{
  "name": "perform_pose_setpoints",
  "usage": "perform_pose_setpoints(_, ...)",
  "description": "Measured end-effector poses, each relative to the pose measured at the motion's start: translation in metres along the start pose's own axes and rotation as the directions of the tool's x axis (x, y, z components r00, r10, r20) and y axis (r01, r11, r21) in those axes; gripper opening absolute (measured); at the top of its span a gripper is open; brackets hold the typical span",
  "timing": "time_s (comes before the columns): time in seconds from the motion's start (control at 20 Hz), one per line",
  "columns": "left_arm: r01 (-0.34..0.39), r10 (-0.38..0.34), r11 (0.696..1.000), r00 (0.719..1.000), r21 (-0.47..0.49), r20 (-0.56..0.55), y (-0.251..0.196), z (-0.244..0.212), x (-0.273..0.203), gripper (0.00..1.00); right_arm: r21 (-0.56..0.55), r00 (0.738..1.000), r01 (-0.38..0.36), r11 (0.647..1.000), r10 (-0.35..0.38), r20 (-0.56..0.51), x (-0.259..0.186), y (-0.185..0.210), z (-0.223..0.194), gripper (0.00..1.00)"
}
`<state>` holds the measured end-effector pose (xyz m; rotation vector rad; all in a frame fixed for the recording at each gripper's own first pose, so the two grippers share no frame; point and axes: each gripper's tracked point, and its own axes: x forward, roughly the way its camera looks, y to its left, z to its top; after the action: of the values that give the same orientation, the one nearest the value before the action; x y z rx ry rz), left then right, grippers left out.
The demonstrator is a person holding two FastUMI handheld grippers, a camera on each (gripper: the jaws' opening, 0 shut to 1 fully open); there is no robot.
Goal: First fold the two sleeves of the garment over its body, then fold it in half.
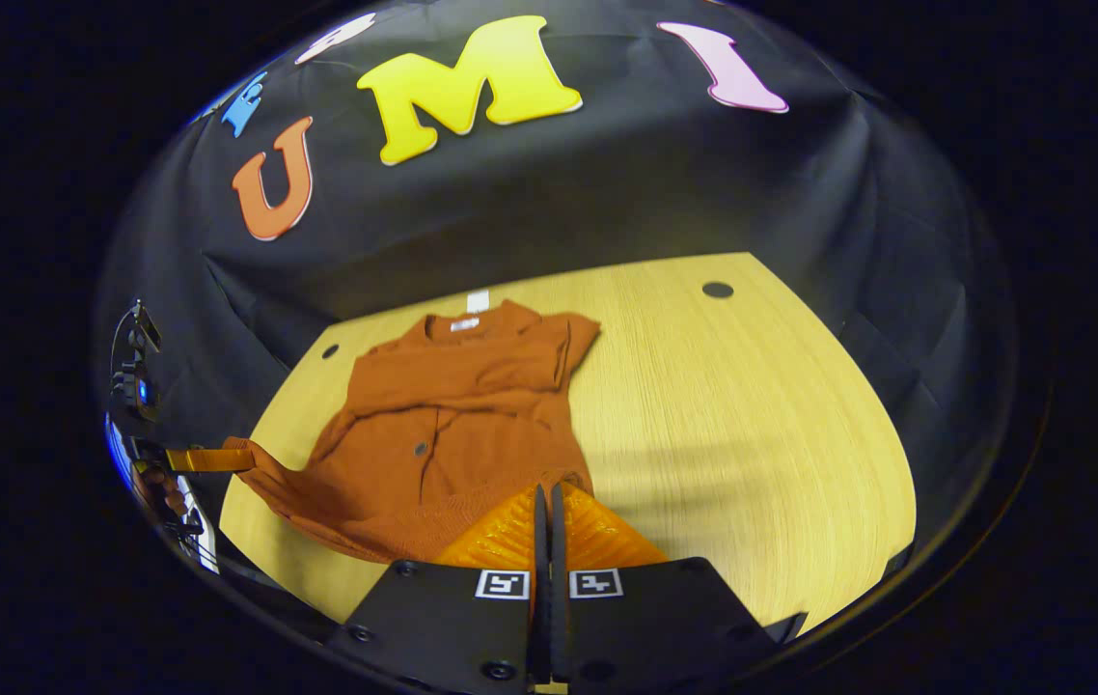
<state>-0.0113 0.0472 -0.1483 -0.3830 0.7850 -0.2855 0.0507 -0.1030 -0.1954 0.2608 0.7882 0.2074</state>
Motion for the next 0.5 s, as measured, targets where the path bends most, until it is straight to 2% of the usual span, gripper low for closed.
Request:
perform_pose_setpoints(0.1,-0.001,0.001,1.0,0.999,0.016,0.039,0.002,0.037,0.01,0.04,-0.012,0.999,-0.019,1.0,0.02,0.049,0.015,0.004,0.043,0.0)
perform_pose_setpoints(0.25,0.025,-0.024,1.0,0.996,-0.009,0.09,0.002,0.101,0.035,0.04,-0.073,0.994,-0.035,0.997,0.042,0.104,0.052,0.011,0.103,0.01)
perform_pose_setpoints(0.35,0.031,-0.028,0.999,0.992,-0.021,0.119,0.011,0.141,0.06,0.04,-0.114,0.989,-0.04,0.993,0.055,0.135,0.084,0.017,0.14,0.01)
perform_pose_setpoints(0.5,-0.007,0.012,0.999,0.991,-0.035,0.134,0.037,0.19,0.107,0.04,-0.152,0.987,-0.028,0.988,0.052,0.153,0.149,0.026,0.183,0.01)
